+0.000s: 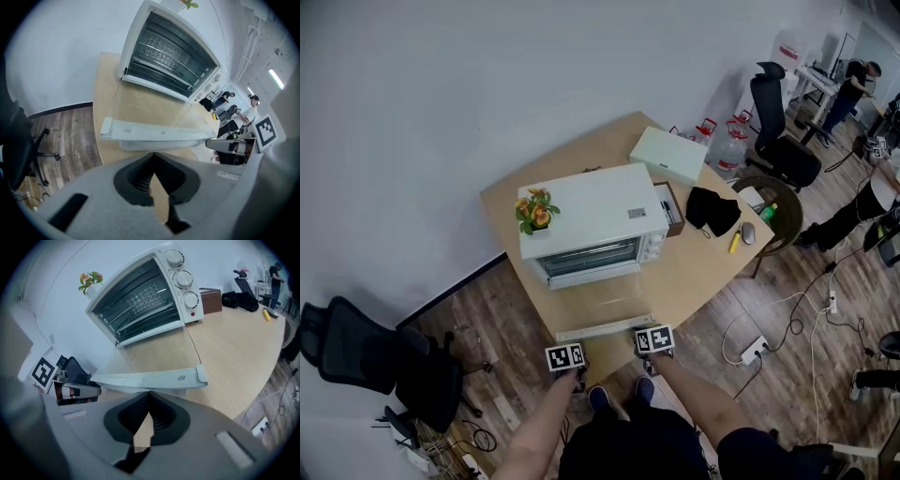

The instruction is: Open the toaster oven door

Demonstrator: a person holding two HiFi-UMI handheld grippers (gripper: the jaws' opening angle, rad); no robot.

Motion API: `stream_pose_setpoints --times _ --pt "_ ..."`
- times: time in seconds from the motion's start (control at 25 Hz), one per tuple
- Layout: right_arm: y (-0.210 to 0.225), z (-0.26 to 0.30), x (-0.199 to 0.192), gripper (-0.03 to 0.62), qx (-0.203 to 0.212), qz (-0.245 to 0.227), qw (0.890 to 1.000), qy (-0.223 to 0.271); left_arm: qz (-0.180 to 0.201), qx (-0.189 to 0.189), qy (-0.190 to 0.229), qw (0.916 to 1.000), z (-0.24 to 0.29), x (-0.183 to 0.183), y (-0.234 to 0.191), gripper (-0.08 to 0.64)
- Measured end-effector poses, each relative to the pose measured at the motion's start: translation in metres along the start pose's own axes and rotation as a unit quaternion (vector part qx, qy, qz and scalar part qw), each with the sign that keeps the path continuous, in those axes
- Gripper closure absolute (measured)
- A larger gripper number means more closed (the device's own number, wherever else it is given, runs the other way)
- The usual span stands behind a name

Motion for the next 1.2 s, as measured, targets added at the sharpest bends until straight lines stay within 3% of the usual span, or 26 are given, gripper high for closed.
stream_pose_setpoints --times 0.32,0.48,0.68,0.88,1.0,1.2 --pt "-0.015 -0.022 0.020 0.580 0.015 0.001 1.000 0.002 0.010 -0.002 0.019 0.9998 -0.029 0.024 0.006 0.561" --pt "-0.028 -0.044 0.044 0.580 0.031 0.002 0.998 0.047 0.014 -0.009 0.073 0.9972 -0.057 0.049 0.011 0.561" --pt "-0.045 -0.072 0.083 0.580 0.032 -0.035 0.994 0.101 0.036 -0.013 0.144 0.9888 -0.092 0.091 0.026 0.561" --pt "-0.059 -0.092 0.108 0.580 0.042 -0.045 0.988 0.144 0.094 -0.012 0.198 0.9755 -0.125 0.116 0.039 0.561" --pt "-0.071 -0.106 0.120 0.580 0.044 -0.078 0.981 0.175 0.126 -0.010 0.233 0.9643 -0.139 0.126 0.044 0.561" --pt "-0.092 -0.124 0.136 0.580 0.041 -0.136 0.968 0.209 0.112 -0.042 0.305 0.9450 -0.168 0.140 0.053 0.561"
Point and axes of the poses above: the fingertips, and each gripper's own axes: z forward along the fingers, y to its right, x out of its top, the point moved 6 cm from there along -z, backward along the fingers, and after that the axes turned 7 degrees about x, right-handed, at the moved point
